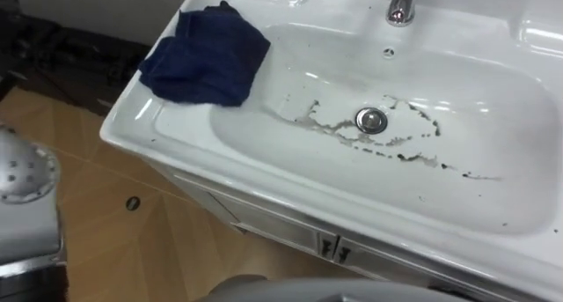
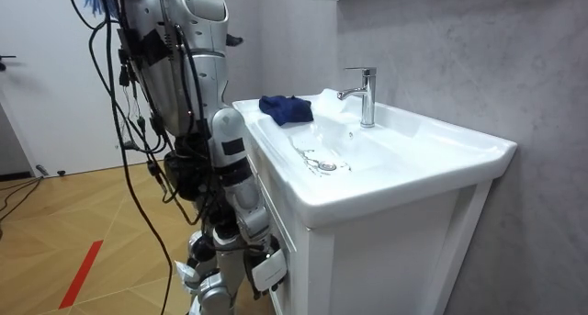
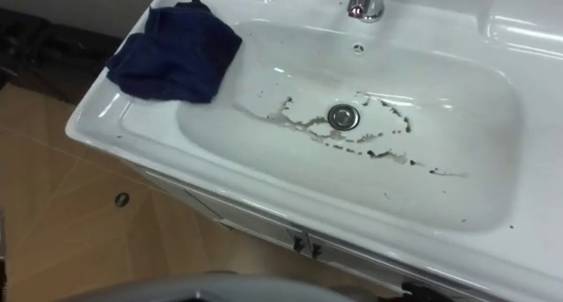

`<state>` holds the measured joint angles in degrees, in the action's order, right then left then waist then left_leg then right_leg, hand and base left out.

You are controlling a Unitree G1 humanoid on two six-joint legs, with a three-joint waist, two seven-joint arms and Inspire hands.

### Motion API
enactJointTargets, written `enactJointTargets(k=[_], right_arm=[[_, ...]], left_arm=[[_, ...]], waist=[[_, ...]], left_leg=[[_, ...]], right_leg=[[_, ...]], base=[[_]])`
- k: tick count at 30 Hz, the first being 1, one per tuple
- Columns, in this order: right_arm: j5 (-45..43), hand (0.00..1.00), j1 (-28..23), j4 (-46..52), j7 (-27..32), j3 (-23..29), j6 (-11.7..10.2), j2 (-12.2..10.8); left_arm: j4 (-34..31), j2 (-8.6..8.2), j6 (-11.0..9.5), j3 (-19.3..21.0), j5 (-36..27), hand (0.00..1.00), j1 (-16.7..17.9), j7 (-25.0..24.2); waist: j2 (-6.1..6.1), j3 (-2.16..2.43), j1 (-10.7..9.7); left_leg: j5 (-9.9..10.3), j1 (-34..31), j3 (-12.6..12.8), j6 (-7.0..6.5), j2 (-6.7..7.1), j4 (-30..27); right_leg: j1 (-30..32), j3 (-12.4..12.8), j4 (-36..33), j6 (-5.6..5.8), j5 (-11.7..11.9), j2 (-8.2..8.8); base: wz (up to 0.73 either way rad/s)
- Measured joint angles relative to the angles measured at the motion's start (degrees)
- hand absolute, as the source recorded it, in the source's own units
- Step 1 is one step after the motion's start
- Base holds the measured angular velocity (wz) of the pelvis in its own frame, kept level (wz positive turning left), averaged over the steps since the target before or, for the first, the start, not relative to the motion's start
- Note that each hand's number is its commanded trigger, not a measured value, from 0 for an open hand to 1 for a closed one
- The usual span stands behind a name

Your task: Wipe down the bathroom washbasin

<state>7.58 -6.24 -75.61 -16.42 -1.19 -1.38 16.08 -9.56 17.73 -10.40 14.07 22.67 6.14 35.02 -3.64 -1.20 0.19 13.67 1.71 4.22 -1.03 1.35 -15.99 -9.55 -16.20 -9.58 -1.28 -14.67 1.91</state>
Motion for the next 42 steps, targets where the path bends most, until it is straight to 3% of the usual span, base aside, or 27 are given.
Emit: enactJointTargets(k=[5,9,19,27,36,42], right_arm=[[-0.06,0.0,0.67,-0.54,0.08,-1.56,0.0,-0.19],[-0.12,0.0,1.17,-0.66,-1.2,-2.12,0.04,-0.59],[-0.18,0.0,1.82,-0.49,-1.87,-1.91,0.0,-0.67],[1.75,0.0,2.26,-0.98,-1.38,-1.97,0.19,-0.02],[3.66,0.0,2.41,-1.72,-1.26,-2.06,0.25,-0.82],[4.1,0.0,2.56,-2.16,-1.22,-2.02,0.23,-1.04]], left_arm=[[3.09,-0.01,0.43,-3.7,6.49,0.0,-0.02,-2.38],[4.16,-0.02,0.5,-6.2,7.2,0.0,-0.18,-3.75],[9.94,-0.64,0.47,-11.95,9.75,0.0,-2.04,-8.39],[10.79,-0.83,1.28,-12.25,10.79,0.0,-3.52,-10.1],[11.44,-1.34,2.3,-13.12,10.49,0.0,-3.55,-12.74],[21.15,-1.7,3.45,-15.08,10.46,0.0,-4.05,-15.6]], waist=[[0.67,0.22,-1.3],[1.35,0.57,-1.58],[1.01,0.56,-2.94],[-0.4,0.52,-3.92],[0.17,0.6,-4.88],[0.46,0.68,-4.82]], left_leg=[[0.0,0.01,0.35,0.0,-0.05,0.37],[0.01,0.21,0.5,0.01,-0.61,0.41],[0.01,0.06,0.67,-0.01,-0.74,0.61],[0.0,-0.01,1.48,-0.07,-1.29,0.69],[-0.06,0.66,2.71,0.03,-1.11,0.49],[-0.06,1.04,2.76,0.02,-1.04,0.69]], right_leg=[[0.55,0.63,0.02,-0.06,0.03,-0.02],[0.53,1.88,-0.12,-0.08,0.41,-0.26],[0.46,2.16,-0.15,-0.11,0.91,-0.37],[0.46,3.28,-0.05,-0.28,1.55,-0.91],[0.5,5.01,0.97,-0.46,1.64,-1.13],[0.42,5.25,0.83,-0.42,1.7,-1.24]], base=[[-0.06],[-0.04],[-0.02],[-0.06],[-0.08],[-0.02]])
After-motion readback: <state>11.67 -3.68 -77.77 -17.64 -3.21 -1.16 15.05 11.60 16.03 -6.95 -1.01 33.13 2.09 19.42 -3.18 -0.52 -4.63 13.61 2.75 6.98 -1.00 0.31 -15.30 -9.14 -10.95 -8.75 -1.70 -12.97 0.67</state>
